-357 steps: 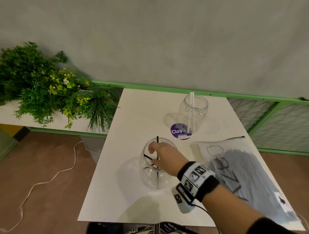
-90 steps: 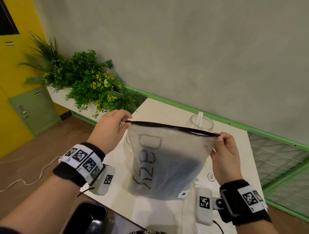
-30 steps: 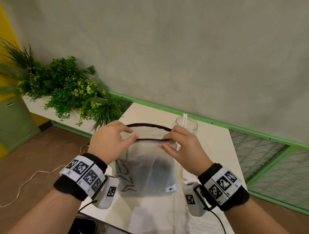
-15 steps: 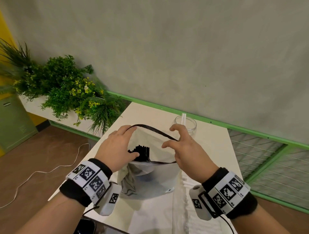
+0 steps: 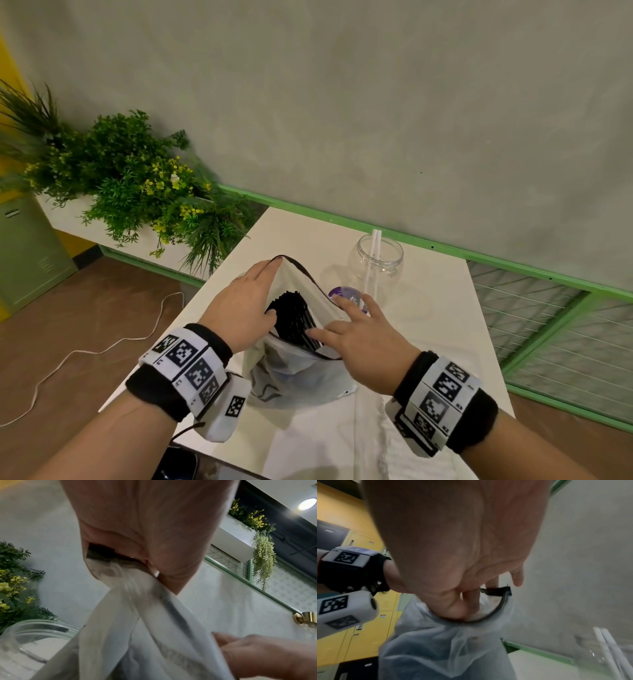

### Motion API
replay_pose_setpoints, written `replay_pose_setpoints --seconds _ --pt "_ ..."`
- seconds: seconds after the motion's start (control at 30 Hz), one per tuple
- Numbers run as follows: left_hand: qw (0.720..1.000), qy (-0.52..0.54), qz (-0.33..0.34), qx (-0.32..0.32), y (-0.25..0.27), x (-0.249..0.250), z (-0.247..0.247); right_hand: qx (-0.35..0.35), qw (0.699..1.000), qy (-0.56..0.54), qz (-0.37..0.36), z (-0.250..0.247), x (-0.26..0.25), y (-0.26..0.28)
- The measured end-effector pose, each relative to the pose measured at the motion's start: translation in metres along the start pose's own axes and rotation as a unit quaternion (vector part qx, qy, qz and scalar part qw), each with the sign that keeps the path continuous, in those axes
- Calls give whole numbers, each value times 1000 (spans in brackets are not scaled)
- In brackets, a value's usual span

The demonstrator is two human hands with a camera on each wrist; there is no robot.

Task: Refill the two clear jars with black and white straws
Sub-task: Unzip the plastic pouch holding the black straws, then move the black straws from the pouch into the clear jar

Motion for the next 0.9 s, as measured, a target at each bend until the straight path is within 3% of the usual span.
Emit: replay_pose_setpoints --seconds 0.17,0.37,0.5,0.6,0.7,0.9 --pt "1000 3 -1 2 0 -3 -1 -64 991 -115 30 7 -3 1" --pt "999 -7 -39 -26 5 -7 0 176 976 -129 -14 15 -2 15" --pt "996 -42 -18 -72 9 -4 12 243 964 -110 2 24 -8 27" --pt "996 -50 -28 -73 8 -5 19 215 954 -176 109 29 -5 29" --pt "997 -26 -56 -55 5 -8 22 148 924 -273 223 34 -4 30" --pt "993 -45 -90 -61 5 -6 27 46 936 -240 253 32 -3 22"
Point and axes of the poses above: each hand's wrist, its own y-axis away from the middle knuckle, its own z-axis out of the palm, x = y × z, the point moved 3 cm from there along -y, towards the middle knuckle, and after that the axes turned 12 degrees about x, right-handed, at the moved point
